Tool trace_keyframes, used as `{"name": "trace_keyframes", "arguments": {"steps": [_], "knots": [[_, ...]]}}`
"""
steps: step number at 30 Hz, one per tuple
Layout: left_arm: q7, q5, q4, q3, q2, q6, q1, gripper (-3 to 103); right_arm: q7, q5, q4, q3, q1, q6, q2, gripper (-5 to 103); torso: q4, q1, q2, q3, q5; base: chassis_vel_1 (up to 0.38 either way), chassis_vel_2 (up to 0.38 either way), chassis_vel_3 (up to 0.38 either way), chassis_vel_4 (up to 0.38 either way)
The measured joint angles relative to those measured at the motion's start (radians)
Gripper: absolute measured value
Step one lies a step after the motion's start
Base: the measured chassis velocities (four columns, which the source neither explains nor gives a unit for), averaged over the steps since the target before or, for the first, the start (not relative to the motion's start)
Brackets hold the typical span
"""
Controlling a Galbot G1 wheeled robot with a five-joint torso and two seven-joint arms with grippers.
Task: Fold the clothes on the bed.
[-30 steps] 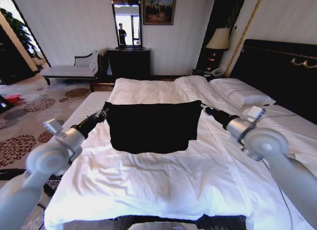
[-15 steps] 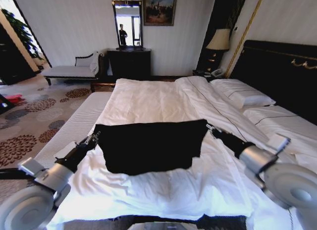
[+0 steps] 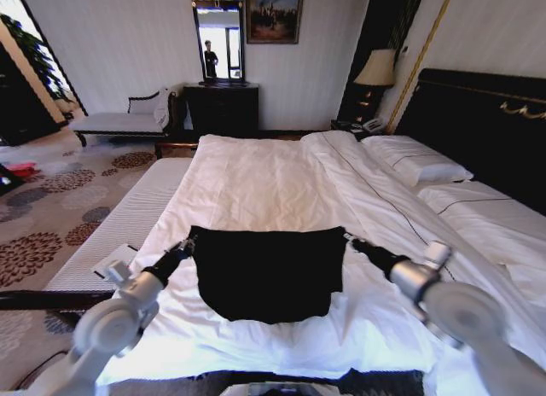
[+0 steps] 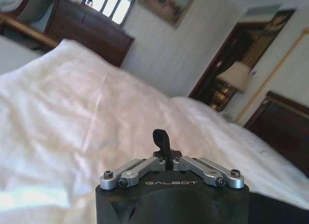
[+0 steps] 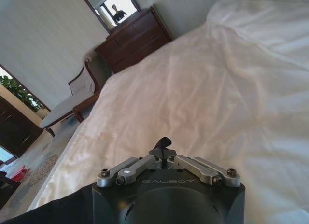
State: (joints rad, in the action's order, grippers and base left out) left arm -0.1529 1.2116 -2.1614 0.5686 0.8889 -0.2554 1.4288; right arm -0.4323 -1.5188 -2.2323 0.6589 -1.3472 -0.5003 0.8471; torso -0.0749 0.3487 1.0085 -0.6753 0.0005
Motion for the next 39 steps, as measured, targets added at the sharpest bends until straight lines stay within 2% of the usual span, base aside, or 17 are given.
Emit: {"name": "trace_keyframes", "arguments": {"steps": [3, 7, 8, 12, 14, 15, 18, 22, 31, 39], "knots": [[0.005, 0.001, 0.059, -0.038, 0.0, 0.0, -0.054, 1, 0.02, 0.014, 0.064, -0.042, 0.056, 0.002, 0.001, 0, -0.0001, 0.0, 0.0, 0.0, -0.0005, 0.0, 0.0, 0.0, 0.0], [0.023, -0.002, 0.216, -0.145, 0.017, 0.009, -0.223, 1, 0.079, 0.055, 0.26, -0.158, 0.219, 0.016, 0.002, 0, -0.0003, 0.0, 0.0, 0.0, -0.0004, 0.0, 0.0, 0.0, 0.0], [0.023, -0.002, 0.216, -0.145, 0.017, 0.009, -0.223, 1, 0.079, 0.055, 0.26, -0.158, 0.219, 0.016, 0.002, 0, -0.0003, 0.0, 0.0, 0.0, -0.0004, 0.0, 0.0, 0.0, 0.0], [0.044, -0.044, 0.363, -0.252, 0.068, 0.021, -0.356, 1, 0.125, 0.095, 0.41, -0.274, 0.351, 0.035, 0.016, 0, -0.0004, 0.0, 0.0, 0.0, -0.0003, 0.0, 0.0, 0.0, 0.0], [0.045, -0.047, 0.375, -0.259, 0.072, 0.022, -0.365, 1, 0.129, 0.099, 0.423, -0.284, 0.362, 0.037, 0.018, 0, -0.0004, 0.0, 0.0, 0.0, -0.0003, 0.0, 0.0, 0.0, 0.0], [0.053, -0.062, 0.438, -0.3, 0.092, 0.025, -0.413, 1, 0.143, 0.109, 0.475, -0.319, 0.405, 0.044, 0.024, 0, -0.0003, 0.0, 0.0, 0.0, -0.0004, 0.0, 0.0, 0.0, 0.0], [0.066, -0.077, 0.527, -0.366, 0.115, 0.029, -0.49, 1, 0.164, 0.123, 0.567, -0.373, 0.48, 0.051, 0.036, 0, -0.0004, 0.0, 0.0, 0.0, -0.0005, 0.0, 0.0, 0.0, 0.0], [0.078, -0.077, 0.6, -0.42, 0.129, 0.033, -0.559, 1, 0.186, 0.142, 0.651, -0.421, 0.546, 0.061, 0.051, 0, -0.0004, 0.0, 0.0, 0.0, -0.0004, 0.0, 0.0, 0.0, 0.0], [0.095, -0.076, 0.715, -0.462, 0.146, 0.05, -0.705, 1, 0.215, 0.179, 0.773, -0.455, 0.618, 0.083, 0.09, 0, -0.0005, 0.0, 0.0, 0.0, -0.0004, 0.0, 0.0, 0.0, 0.0], [0.107, -0.075, 0.782, -0.495, 0.149, 0.056, -0.768, 1, 0.229, 0.199, 0.816, -0.466, 0.643, 0.092, 0.11, 0, -0.0002, 0.0, 0.0, 0.0, -0.0005, 0.0, 0.0, 0.0, 0.0]]}}
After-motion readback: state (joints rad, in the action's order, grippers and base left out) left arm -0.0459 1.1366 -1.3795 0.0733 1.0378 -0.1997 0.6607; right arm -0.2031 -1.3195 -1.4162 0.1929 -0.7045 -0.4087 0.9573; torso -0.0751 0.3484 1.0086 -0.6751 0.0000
